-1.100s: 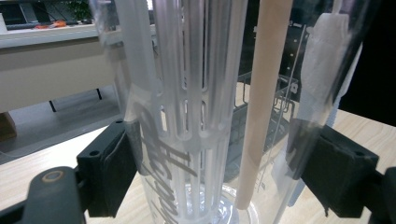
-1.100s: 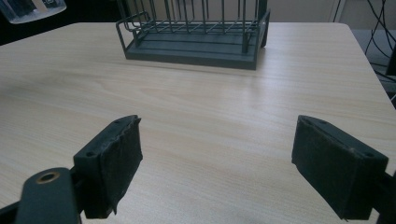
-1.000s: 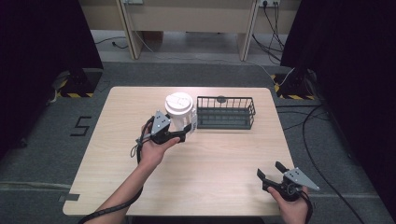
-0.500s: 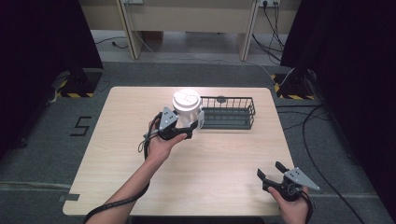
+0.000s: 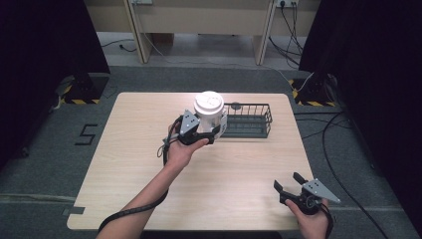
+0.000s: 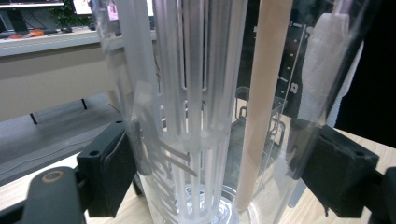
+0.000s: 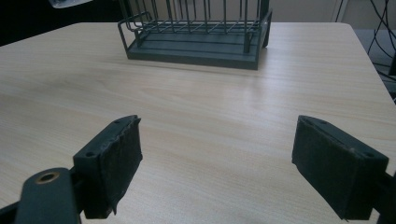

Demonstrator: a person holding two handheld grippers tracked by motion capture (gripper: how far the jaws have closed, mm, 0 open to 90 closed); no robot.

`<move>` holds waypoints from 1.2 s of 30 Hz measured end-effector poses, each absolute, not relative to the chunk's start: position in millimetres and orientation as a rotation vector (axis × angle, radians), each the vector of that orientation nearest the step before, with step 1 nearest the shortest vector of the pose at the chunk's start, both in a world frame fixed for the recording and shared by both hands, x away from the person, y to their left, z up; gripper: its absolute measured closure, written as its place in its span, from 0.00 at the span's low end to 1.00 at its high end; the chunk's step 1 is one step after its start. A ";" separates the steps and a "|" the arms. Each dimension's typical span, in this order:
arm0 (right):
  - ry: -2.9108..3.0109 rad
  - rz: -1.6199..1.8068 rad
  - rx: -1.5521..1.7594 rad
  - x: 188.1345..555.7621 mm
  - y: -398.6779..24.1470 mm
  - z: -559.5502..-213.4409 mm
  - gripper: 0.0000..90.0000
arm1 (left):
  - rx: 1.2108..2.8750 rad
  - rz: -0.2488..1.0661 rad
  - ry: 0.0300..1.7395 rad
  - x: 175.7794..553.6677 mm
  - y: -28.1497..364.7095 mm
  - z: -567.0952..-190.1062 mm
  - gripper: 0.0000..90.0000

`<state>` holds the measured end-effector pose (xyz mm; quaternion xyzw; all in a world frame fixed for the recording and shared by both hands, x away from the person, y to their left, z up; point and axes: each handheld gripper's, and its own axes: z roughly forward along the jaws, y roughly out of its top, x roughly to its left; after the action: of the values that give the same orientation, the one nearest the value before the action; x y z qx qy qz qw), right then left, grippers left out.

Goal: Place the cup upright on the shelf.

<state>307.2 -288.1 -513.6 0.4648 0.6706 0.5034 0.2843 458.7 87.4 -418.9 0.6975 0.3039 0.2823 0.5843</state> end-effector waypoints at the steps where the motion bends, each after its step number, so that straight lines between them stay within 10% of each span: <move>1: 1.795 1.347 1.244 307.3 -288.1 -513.6 0.18 | 1.628 0.657 0.706 459.5 84.8 -418.9 0.20; 36: 1.801 1.347 1.244 307.5 -288.0 -513.5 0.18 | 1.637 0.690 0.717 501.7 43.9 -405.9 0.20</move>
<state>307.5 -288.0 -513.5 0.4644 0.6723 0.5027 0.2820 501.7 43.9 -405.9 0.6990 0.3060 0.2945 0.5753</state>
